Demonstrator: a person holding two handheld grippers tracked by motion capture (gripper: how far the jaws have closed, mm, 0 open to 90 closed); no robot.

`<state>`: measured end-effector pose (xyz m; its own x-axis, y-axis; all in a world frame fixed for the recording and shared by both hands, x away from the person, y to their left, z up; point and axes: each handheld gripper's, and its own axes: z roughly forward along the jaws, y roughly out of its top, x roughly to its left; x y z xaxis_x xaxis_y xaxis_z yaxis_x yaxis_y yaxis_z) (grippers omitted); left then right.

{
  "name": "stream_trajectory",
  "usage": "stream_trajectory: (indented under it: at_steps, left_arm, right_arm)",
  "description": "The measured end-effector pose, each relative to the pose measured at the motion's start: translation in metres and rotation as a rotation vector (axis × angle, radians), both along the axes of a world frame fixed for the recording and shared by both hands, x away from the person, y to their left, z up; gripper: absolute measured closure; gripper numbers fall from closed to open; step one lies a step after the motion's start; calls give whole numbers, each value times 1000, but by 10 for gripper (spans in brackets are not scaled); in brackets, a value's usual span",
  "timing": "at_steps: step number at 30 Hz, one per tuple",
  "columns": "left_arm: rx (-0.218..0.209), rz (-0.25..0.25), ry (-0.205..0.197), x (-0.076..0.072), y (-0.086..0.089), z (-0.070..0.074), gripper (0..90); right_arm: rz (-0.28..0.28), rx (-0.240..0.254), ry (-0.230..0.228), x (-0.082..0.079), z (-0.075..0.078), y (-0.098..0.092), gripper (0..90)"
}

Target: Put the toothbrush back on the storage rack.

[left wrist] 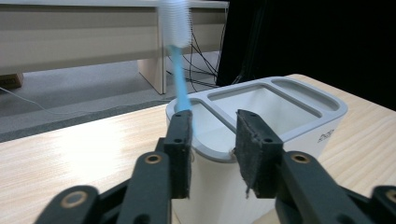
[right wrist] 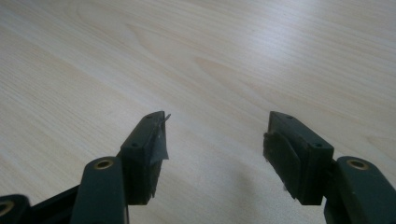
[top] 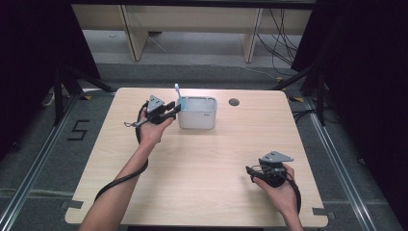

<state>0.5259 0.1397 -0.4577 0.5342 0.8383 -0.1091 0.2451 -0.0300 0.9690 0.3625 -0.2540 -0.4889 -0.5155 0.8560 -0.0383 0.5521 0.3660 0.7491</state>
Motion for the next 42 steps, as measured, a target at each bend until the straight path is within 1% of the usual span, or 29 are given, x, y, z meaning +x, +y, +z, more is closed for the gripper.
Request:
stream_trajectory:
  at_steps: [2, 3, 4, 5, 7, 8, 9, 13, 14, 15, 16, 17, 19, 21, 26, 28, 29, 31, 32, 33, 35, 37, 38, 39, 42]
  left_arm:
    - [-4, 0, 0, -1, 0, 1, 613]
    - [-4, -1, 1, -3, 1, 1, 613]
    - [-6, -2, 0, -4, 1, 2, 579]
    - [-3, -5, -1, -5, 2, 3, 579]
    - [6, -7, -7, -8, 3, 3, 537]
    - [8, -4, -5, -9, 4, 4, 537]
    - [3, -4, 0, -10, 5, 3, 512]
    - [5, -1, 12, -16, 8, 3, 480]
    - [3, -5, 13, -17, 8, 4, 461]
    - [1, -7, 17, -20, 9, 4, 453]
    - [1, -7, 17, -20, 9, 4, 446]
    - [0, -7, 22, -22, 9, 4, 441]
    - [7, -14, 30, -25, 11, 4, 434]
    - [5, -19, 36, -29, 11, 5, 419]
    - [9, -24, 47, -40, 14, 8, 405]
    - [14, -27, 47, -45, 15, 8, 402]
    - [15, -28, 45, -47, 16, 8, 401]
    - [16, -33, 51, -53, 17, 8, 401]
    - [14, -36, 54, -60, 19, 8, 400]
    - [14, -36, 54, -60, 19, 8, 400]
    - [9, -35, 61, -67, 20, 7, 399]
    - [9, -38, 63, -72, 21, 7, 398]
    - [5, -37, 64, -73, 21, 7, 397]
    - [10, -40, 67, -76, 22, 7, 395]
    - [20, -48, 64, -83, 24, 6, 395]
  right_arm:
    - [11, -3, -10, 1, 0, 0, 391]
    - [11, -3, -10, 1, 0, 0, 391]
    - [-7, 6, 8, -1, 1, 1, 391]
    - [-7, 6, 8, -1, 1, 1, 391]
    - [-4, 4, 3, -1, 1, 1, 390]
    - [-4, 4, 3, -1, 1, 1, 390]
    - [-23, 25, 29, -2, 1, 3, 389]
    - [-22, 25, 29, -2, 0, 3, 389]
    - [-9, 7, 13, -1, 1, 2, 389]
    - [-1, 14, 13, -1, 0, 2, 389]
    - [3, 11, 7, -1, 0, 2, 388]
    - [4, -3, -4, 0, 0, 1, 389]
    - [5, -3, -7, 0, 0, 1, 388]
    - [-18, 16, 22, -2, 1, 2, 388]
    - [-10, 19, 19, -2, 1, 1, 387]
    - [-18, 23, 23, -2, 1, 2, 387]
    - [-16, 17, 14, -2, 1, 1, 387]
    - [-19, 18, 22, -2, 1, 2, 387]
    - [-8, 16, 13, -1, 0, 1, 387]
    - [-11, 12, 12, -2, 0, 2, 387]
    - [-12, 15, 16, -2, 0, 2, 386]
    - [-7, 10, 11, -1, 0, 2, 386]
    - [-13, 10, 15, -2, 1, 2, 386]
    - [3, -9, 0, -1, 0, 2, 385]
    - [2, -8, -2, -1, 0, 2, 385]
